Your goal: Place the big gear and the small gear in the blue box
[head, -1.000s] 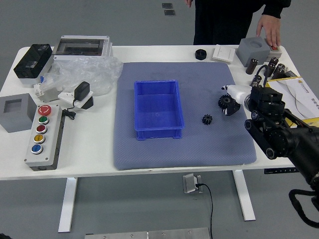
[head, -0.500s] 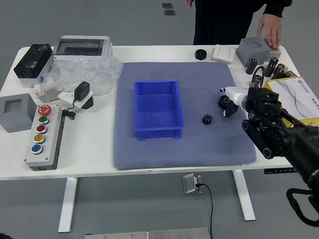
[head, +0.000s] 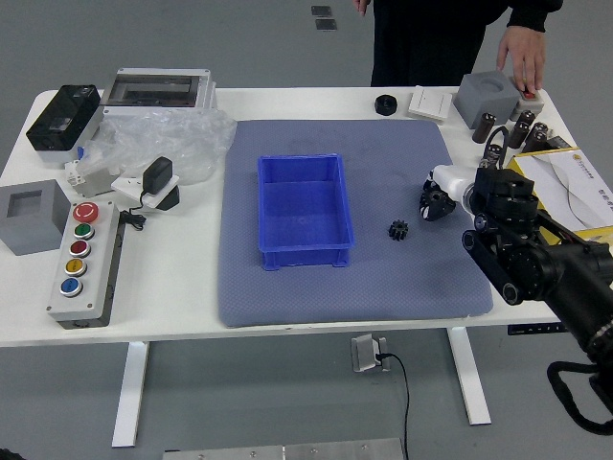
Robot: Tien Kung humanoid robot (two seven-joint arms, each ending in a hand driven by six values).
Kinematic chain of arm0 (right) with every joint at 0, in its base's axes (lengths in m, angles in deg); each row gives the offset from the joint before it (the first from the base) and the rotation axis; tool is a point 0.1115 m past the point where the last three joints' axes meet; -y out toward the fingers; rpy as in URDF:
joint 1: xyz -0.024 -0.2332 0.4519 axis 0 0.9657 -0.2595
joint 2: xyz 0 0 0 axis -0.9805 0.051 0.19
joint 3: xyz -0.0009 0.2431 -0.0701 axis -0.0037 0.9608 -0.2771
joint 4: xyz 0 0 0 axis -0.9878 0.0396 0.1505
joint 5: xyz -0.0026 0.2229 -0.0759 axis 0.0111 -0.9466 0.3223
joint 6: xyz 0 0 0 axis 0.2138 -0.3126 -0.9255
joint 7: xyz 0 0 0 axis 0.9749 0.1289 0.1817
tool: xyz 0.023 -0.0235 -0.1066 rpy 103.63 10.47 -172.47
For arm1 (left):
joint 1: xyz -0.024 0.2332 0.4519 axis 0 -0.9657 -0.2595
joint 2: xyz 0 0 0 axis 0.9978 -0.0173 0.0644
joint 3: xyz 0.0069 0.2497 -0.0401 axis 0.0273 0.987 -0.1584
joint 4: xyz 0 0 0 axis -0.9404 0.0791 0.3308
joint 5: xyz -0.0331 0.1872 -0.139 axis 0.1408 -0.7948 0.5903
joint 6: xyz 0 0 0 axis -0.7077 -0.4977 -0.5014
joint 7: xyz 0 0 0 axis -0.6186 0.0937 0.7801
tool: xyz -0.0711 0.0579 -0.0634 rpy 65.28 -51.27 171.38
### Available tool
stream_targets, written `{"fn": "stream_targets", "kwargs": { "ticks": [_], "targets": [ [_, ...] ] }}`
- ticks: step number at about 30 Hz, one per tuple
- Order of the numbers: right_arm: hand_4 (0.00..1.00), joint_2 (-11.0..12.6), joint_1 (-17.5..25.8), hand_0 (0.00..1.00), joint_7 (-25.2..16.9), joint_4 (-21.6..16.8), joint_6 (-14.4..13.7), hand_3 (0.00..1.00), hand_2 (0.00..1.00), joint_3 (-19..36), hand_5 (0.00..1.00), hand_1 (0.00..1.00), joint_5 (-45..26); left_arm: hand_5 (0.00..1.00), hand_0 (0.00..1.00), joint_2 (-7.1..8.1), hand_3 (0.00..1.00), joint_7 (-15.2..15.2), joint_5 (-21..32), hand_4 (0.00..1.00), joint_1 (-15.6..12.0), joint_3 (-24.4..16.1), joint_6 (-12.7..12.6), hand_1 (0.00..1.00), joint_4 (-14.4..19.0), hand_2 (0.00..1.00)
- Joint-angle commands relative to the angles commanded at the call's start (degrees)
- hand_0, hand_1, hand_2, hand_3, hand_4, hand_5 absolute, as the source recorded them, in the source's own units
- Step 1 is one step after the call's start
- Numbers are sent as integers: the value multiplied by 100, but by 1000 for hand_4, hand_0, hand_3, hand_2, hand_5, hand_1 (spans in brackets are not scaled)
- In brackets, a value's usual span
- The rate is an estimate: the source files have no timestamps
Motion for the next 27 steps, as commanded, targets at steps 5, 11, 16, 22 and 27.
{"fn": "stream_targets", "kwargs": {
  "ticks": [5,11,16,22,27],
  "targets": [
    [511,-12,2,660,11,25,-80,635,681,6,448,620,0,539,883,-1,842,0,-8,808,0,-4,3,864,0,864],
    [496,-18,9,658,26,47,-104,636,675,14,451,608,0,530,883,-2,842,1,-32,805,-3,-17,6,865,0,864],
    [496,-24,10,658,32,77,-154,636,675,14,451,608,0,530,883,-2,842,3,-49,805,-5,-25,6,865,0,864],
    [479,-26,9,638,17,86,-199,637,650,40,461,577,0,524,884,-3,844,2,-53,804,-3,-29,7,865,0,864],
    [479,-23,18,625,4,90,-224,636,645,54,454,571,0,518,884,-4,845,3,-50,800,-6,-30,8,867,0,865]
  ]
}}
